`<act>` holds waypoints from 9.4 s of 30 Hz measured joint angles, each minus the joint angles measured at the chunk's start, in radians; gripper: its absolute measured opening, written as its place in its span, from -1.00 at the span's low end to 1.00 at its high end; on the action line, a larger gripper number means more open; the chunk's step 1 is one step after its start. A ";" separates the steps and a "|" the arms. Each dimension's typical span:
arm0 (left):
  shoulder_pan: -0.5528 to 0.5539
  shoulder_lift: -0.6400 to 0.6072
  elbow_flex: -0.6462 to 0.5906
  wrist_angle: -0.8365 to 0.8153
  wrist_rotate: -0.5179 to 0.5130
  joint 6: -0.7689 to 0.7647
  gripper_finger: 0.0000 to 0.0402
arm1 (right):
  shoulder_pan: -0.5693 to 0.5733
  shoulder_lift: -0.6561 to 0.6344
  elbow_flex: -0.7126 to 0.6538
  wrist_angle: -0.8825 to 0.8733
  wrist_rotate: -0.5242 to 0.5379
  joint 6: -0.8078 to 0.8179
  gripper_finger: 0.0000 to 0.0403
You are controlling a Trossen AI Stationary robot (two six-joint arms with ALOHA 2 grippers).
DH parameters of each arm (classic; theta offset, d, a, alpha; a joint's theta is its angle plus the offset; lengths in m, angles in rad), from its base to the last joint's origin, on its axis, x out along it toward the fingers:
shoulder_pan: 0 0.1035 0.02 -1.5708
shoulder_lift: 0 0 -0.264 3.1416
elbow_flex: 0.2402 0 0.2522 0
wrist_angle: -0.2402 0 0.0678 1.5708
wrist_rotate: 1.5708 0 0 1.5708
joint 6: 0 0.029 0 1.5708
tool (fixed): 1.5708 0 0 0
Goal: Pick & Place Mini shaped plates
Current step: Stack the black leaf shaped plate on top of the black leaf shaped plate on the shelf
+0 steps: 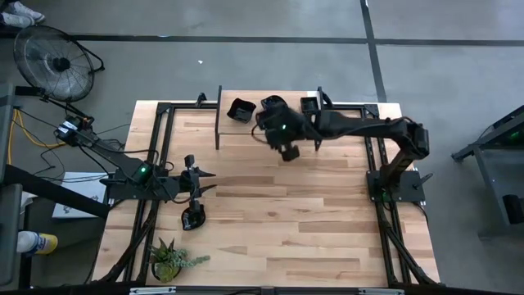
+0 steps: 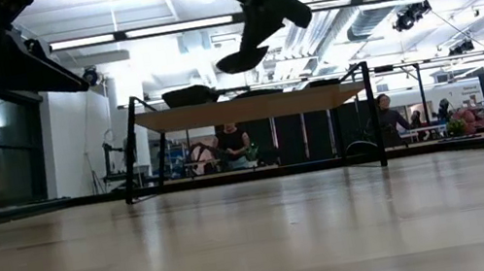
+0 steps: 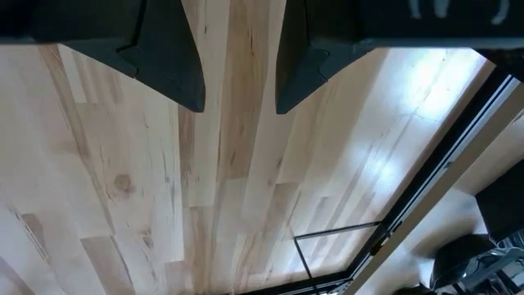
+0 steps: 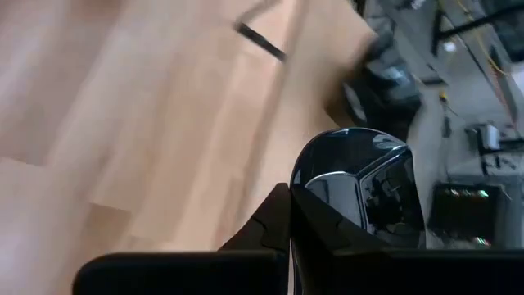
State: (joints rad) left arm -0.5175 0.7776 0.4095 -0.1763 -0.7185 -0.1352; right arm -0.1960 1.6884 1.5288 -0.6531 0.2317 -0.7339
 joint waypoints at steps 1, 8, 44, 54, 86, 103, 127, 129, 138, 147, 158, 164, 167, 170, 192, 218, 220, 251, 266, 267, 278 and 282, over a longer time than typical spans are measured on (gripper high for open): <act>0.000 0.000 0.000 -0.002 0.000 0.000 -0.27 | -0.017 -0.004 0.000 0.005 0.000 -0.006 -1.00; 0.000 0.000 0.000 -0.005 -0.002 0.021 -0.27 | -0.131 -0.007 0.000 0.024 -0.092 -0.016 -1.00; 0.000 0.000 0.000 -0.008 -0.080 0.056 -0.27 | -0.286 0.034 -0.055 0.159 -0.309 0.085 -1.00; 0.000 0.000 0.000 -0.008 -0.076 0.056 -0.27 | -0.286 0.044 -0.055 0.149 -0.300 0.075 -1.00; 0.000 0.000 0.000 -0.008 -0.073 0.052 -0.27 | -0.286 0.043 -0.055 0.144 -0.261 0.061 -0.60; 0.000 0.000 0.000 -0.227 0.092 -0.318 -0.27 | -0.206 -0.077 -0.055 0.117 -0.219 0.084 -0.61; -0.042 0.145 0.000 -0.350 0.504 -0.867 -0.27 | -0.040 -0.123 -0.054 -0.205 -0.205 0.234 -0.61; -0.076 0.154 0.000 -0.357 0.503 -0.914 -0.27 | -0.027 -0.123 -0.054 -0.221 -0.204 0.239 -0.61; -0.199 0.158 0.000 -0.487 0.470 -1.070 -0.27 | 0.027 -0.123 -0.054 -0.231 -0.205 0.240 -0.61; -0.210 0.159 0.000 -0.501 0.497 -1.062 -0.27 | 0.056 -0.123 -0.054 -0.238 -0.206 0.260 -0.61; -0.210 0.171 0.000 -0.497 0.505 -1.046 -0.27 | 0.084 -0.123 -0.054 -0.244 -0.221 0.266 -0.61; -0.210 0.213 0.000 -0.480 0.522 -1.047 -0.27 | 0.118 -0.123 -0.054 -0.244 -0.226 0.266 -0.61; -0.210 0.225 0.000 -0.466 0.522 -1.047 -0.27 | 0.134 -0.123 -0.054 -0.244 -0.225 0.266 -0.61; -0.210 0.229 0.000 -0.462 0.521 -1.047 -0.27 | 0.146 -0.123 -0.054 -0.245 -0.225 0.267 -0.61; -0.210 0.227 0.002 -0.452 0.532 -1.037 -0.97 | 0.153 -0.123 -0.055 -0.249 -0.216 0.286 -0.61; -0.209 0.228 0.043 -0.393 0.319 -0.845 -1.00 | 0.154 -0.123 -0.055 -0.248 -0.244 0.314 -0.61; -0.209 0.228 0.043 -0.380 0.279 -0.818 -1.00 | 0.158 -0.123 -0.055 -0.248 -0.245 0.339 -0.61; -0.209 0.229 0.045 0.151 -0.471 -0.084 -1.00 | 0.366 -0.128 -0.721 1.198 -0.010 0.657 -0.61; -0.033 0.302 0.045 0.460 -0.492 0.259 -1.00 | 0.376 -0.085 -0.765 1.425 0.117 0.658 -0.61; -0.017 0.320 0.045 0.504 -0.490 0.298 -1.00 | 0.376 -0.075 -0.764 1.433 0.132 0.658 -0.61; 0.075 0.450 0.045 0.812 -0.499 0.505 -1.00 | 0.372 -0.014 -0.744 1.497 0.181 0.624 -0.48; 0.105 0.485 0.045 0.882 -0.475 0.551 -1.00 | 0.358 -0.014 -0.744 1.507 0.182 0.625 -0.27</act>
State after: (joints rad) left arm -0.4120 1.2624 0.4541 0.7061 -1.1935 0.4156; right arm 0.1622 1.6749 0.7845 0.8539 0.4137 -0.1093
